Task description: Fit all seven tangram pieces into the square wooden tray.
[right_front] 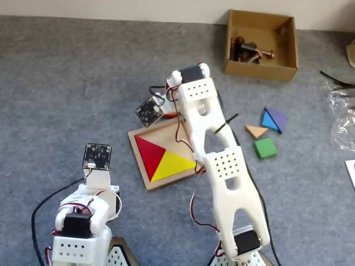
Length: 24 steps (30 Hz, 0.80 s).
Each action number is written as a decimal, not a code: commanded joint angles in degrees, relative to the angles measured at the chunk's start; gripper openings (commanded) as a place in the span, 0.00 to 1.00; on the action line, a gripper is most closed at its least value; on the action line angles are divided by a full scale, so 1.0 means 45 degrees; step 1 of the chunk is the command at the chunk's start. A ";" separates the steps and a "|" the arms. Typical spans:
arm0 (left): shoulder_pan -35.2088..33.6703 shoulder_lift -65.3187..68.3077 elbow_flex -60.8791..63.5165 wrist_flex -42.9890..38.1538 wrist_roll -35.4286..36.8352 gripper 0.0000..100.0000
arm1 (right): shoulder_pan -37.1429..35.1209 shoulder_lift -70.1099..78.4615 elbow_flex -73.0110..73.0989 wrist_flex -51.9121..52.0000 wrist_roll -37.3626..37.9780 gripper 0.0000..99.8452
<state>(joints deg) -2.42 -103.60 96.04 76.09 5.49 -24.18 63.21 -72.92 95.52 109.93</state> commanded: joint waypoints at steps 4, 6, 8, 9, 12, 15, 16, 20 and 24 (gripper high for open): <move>0.0205 -0.0088 0.0244 -0.0039 0.0078 0.01 | -0.0166 -0.0283 -0.0733 0.0029 -0.0020 0.13; 0.0205 -0.0088 0.0244 -0.0039 0.0078 0.01 | -0.0127 -0.0303 -0.0733 0.0166 0.0000 0.16; 0.0205 -0.0088 0.0244 -0.0039 0.0078 0.01 | -0.0107 -0.0303 -0.0733 0.0264 0.0000 0.17; 0.0205 -0.0088 0.0244 -0.0039 0.0078 0.01 | -0.0107 -0.0303 -0.0733 0.0459 0.0000 0.17; 0.0205 -0.0088 0.0244 -0.0039 0.0078 0.01 | -0.0068 -0.0420 -0.0752 0.1162 -0.0020 0.17; 0.0205 -0.0088 0.0244 -0.0039 0.0078 0.01 | 0.0186 -0.0420 -0.0791 0.1162 -0.0059 0.17; 0.0205 -0.0088 0.0244 -0.0039 0.0078 0.01 | 0.0205 -0.0440 -0.1026 0.1162 -0.0059 0.17; 0.0205 -0.0088 0.0244 -0.0039 0.0078 0.01 | 0.0322 -0.0303 -0.2667 0.1182 -0.0117 0.17; 0.0205 -0.0088 0.0244 -0.0039 0.0078 0.01 | 0.0420 -0.0283 -0.3663 0.1162 -0.0117 0.17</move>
<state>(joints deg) -2.42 -103.60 96.04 76.09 5.49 -23.47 63.30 -84.26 100.09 109.93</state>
